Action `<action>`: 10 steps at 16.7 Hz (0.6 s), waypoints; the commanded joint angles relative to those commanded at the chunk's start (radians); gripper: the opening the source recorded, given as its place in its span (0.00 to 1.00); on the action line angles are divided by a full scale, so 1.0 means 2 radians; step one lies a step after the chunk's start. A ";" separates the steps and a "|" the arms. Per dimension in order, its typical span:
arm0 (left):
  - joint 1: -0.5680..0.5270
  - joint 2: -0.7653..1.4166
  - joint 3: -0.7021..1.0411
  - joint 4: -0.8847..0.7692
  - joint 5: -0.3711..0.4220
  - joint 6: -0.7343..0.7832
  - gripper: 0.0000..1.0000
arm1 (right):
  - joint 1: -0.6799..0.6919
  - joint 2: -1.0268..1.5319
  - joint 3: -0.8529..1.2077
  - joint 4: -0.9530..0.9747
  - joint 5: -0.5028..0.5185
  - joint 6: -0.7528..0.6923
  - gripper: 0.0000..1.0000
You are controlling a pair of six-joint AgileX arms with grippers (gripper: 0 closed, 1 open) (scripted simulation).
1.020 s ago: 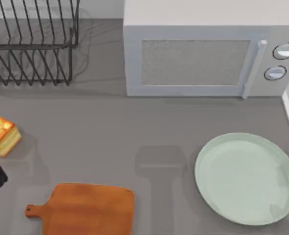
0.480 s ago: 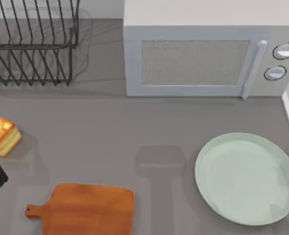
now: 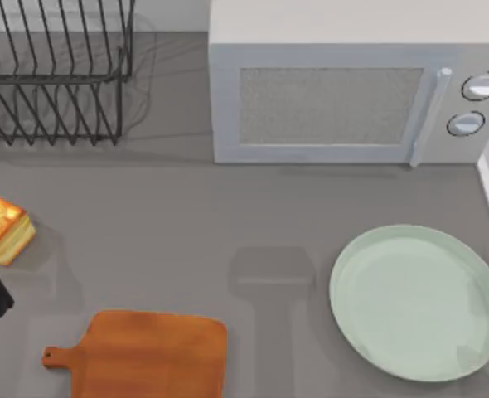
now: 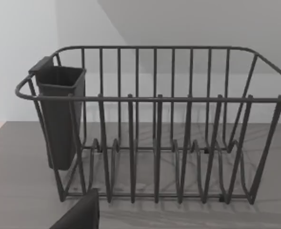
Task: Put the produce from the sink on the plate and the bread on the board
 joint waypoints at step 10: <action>0.000 0.000 0.000 0.000 0.000 0.000 1.00 | -0.010 0.052 0.048 -0.031 0.000 -0.010 1.00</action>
